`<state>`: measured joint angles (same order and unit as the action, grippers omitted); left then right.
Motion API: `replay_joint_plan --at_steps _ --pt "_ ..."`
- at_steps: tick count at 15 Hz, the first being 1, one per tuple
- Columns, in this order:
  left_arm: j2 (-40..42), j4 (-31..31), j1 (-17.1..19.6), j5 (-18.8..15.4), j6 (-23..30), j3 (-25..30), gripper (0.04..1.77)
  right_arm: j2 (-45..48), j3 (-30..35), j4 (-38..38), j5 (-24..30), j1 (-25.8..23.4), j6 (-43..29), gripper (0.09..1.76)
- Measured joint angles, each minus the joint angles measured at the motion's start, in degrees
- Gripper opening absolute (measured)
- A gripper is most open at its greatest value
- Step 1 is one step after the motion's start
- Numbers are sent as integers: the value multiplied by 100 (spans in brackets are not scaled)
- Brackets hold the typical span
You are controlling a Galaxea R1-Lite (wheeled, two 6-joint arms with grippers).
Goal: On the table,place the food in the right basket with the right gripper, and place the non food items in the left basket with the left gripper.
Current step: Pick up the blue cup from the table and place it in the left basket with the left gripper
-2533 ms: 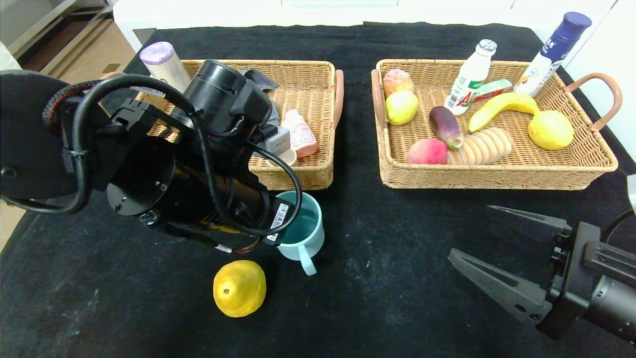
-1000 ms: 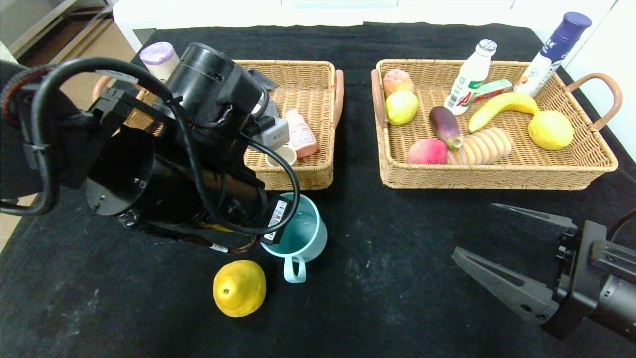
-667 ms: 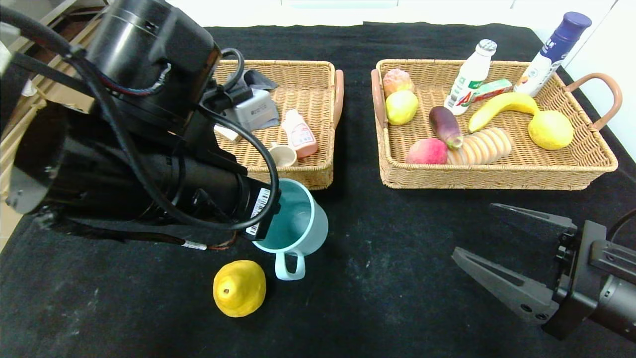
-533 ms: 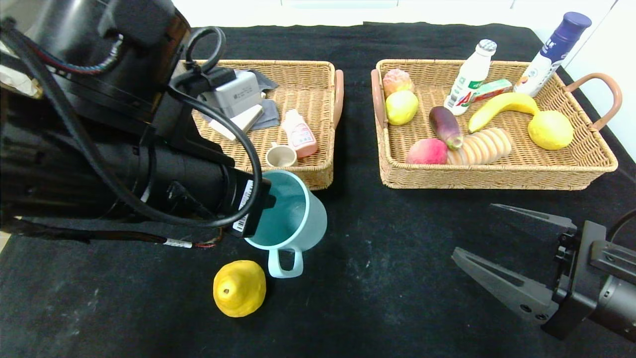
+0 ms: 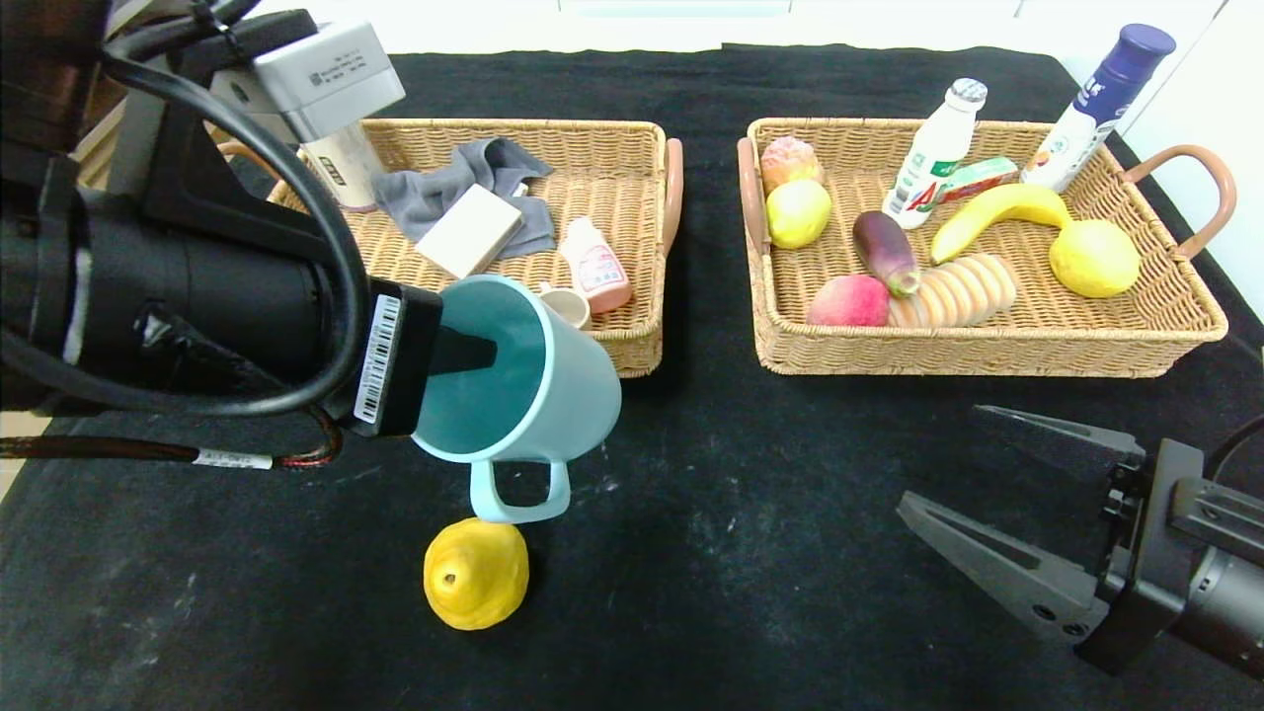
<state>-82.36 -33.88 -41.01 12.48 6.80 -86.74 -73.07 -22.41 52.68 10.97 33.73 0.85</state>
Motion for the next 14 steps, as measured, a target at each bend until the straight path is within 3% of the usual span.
replay_joint_plan --at_steps 6,14 --pt "157 94 236 63 2 -63 17 -2 0 0 0 0 0 171" --pt "-317 1974 1103 88 -41 -108 17 -7 11 0 0 0 7 171"
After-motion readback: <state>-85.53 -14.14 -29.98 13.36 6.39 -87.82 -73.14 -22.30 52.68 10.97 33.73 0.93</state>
